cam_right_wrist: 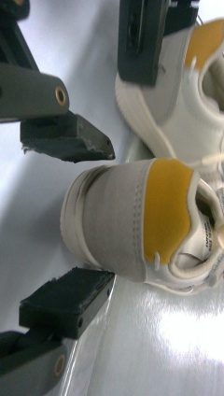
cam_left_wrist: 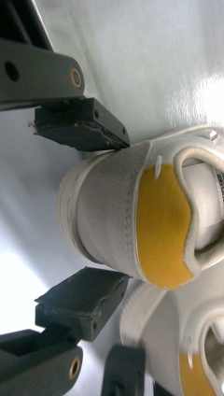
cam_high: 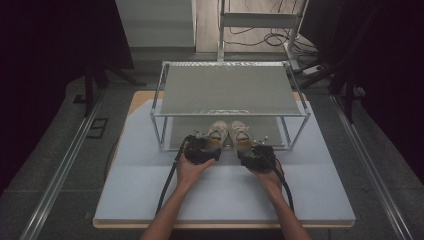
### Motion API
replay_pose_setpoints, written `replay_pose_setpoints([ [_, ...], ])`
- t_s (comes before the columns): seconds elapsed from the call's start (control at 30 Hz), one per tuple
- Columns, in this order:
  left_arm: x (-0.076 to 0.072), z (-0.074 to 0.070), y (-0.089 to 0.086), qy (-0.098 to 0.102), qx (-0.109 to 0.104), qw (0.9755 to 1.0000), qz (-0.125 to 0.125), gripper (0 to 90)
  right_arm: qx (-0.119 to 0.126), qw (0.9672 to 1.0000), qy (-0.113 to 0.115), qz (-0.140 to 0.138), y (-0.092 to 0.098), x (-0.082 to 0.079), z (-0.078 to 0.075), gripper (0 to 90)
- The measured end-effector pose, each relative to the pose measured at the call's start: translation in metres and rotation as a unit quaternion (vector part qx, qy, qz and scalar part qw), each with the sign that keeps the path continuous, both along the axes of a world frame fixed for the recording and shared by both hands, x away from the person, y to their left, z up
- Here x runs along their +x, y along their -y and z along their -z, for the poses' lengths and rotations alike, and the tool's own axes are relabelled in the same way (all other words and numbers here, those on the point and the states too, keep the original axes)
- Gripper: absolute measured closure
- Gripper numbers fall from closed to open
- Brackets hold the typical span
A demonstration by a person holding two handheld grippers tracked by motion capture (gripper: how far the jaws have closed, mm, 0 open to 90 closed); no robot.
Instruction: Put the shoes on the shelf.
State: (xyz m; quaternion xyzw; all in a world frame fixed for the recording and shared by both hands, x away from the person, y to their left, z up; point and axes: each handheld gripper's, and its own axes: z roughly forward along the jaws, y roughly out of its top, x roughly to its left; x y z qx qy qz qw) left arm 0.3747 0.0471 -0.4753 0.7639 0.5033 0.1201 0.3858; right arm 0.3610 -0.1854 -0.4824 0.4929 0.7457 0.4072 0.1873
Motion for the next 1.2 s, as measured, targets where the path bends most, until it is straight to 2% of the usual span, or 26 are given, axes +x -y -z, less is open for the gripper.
replay_pose_setpoints([
  [0.07, 0.000, 0.000, 0.003, -0.001, -0.007, 1.0000, 0.005, 31.8, 0.002, 1.0000, 0.000, -0.003, -0.003, 0.000, 0.001, 38.7],
  [0.13, -0.001, 0.000, 0.009, 0.001, -0.004, 0.9999, 0.011, 32.4, 0.003, 1.0000, 0.000, -0.009, -0.006, 0.000, 0.002, 39.8],
  [0.3, -0.003, 0.001, 0.014, 0.000, -0.013, 0.9999, 0.007, 33.9, 0.005, 0.9999, 0.001, -0.013, -0.008, 0.000, 0.002, 42.2],
  [0.43, -0.003, 0.003, 0.010, 0.008, -0.016, 0.9997, 0.018, 34.7, 0.008, 0.9998, 0.000, -0.016, -0.007, 0.000, 0.002, 43.4],
  [0.5, -0.007, 0.003, 0.008, 0.005, -0.024, 0.9996, 0.013, 36.5, 0.009, 0.9998, 0.002, -0.015, -0.006, -0.001, 0.002, 44.8],
  [0.57, -0.012, 0.001, 0.004, 0.017, -0.022, 0.9995, 0.015, 43.3, 0.018, 0.9996, 0.007, -0.021, -0.004, -0.005, -0.002, 49.5],
  [0.6, -0.014, 0.000, 0.004, 0.020, -0.024, 0.9994, 0.011, 43.3, 0.018, 0.9996, 0.007, -0.021, -0.004, -0.005, -0.002, 49.5],
  [0.63, -0.016, -0.001, 0.002, 0.025, -0.021, 0.9994, 0.011, 48.1, 0.025, 0.9993, 0.013, -0.023, -0.003, -0.009, -0.004, 55.1],
  [0.67, -0.018, -0.003, 0.001, 0.030, -0.018, 0.9994, 0.008, 48.1, 0.025, 0.9993, 0.013, -0.023, -0.003, -0.009, -0.004, 55.1],
  [0.7, -0.021, -0.005, -0.001, 0.041, -0.018, 0.9990, 0.004, 56.3, 0.033, 0.9989, 0.016, -0.028, -0.002, -0.012, -0.006, 61.5],
  [0.77, -0.023, -0.006, -0.002, 0.042, -0.017, 0.9990, 0.006, 63.6, 0.038, 0.9986, 0.015, -0.033, -0.002, -0.013, -0.007, 64.9],
  [0.8, -0.024, -0.006, -0.002, 0.043, -0.019, 0.9989, 0.008, 63.6, 0.039, 0.9984, 0.013, -0.038, -0.002, -0.013, -0.008, 67.7],
  [0.9, -0.026, -0.008, -0.003, 0.051, -0.022, 0.9984, 0.010, 78.9, 0.037, 0.9982, 0.013, -0.046, -0.006, -0.013, -0.009, 77.8],
  [0.93, -0.027, -0.008, -0.002, 0.050, -0.028, 0.9982, 0.019, 81.3, 0.034, 0.9983, 0.013, -0.046, -0.007, -0.013, -0.009, 79.6],
  [1.03, -0.025, -0.006, 0.002, 0.045, -0.026, 0.9981, 0.032, 84.8, 0.029, 0.9985, 0.013, -0.045, -0.008, -0.010, -0.009, 85.4],
  [1.2, -0.022, -0.007, 0.004, 0.045, -0.027, 0.9979, 0.037, 87.4, 0.026, 0.9988, 0.014, -0.039, -0.008, -0.009, -0.009, 88.5],
])
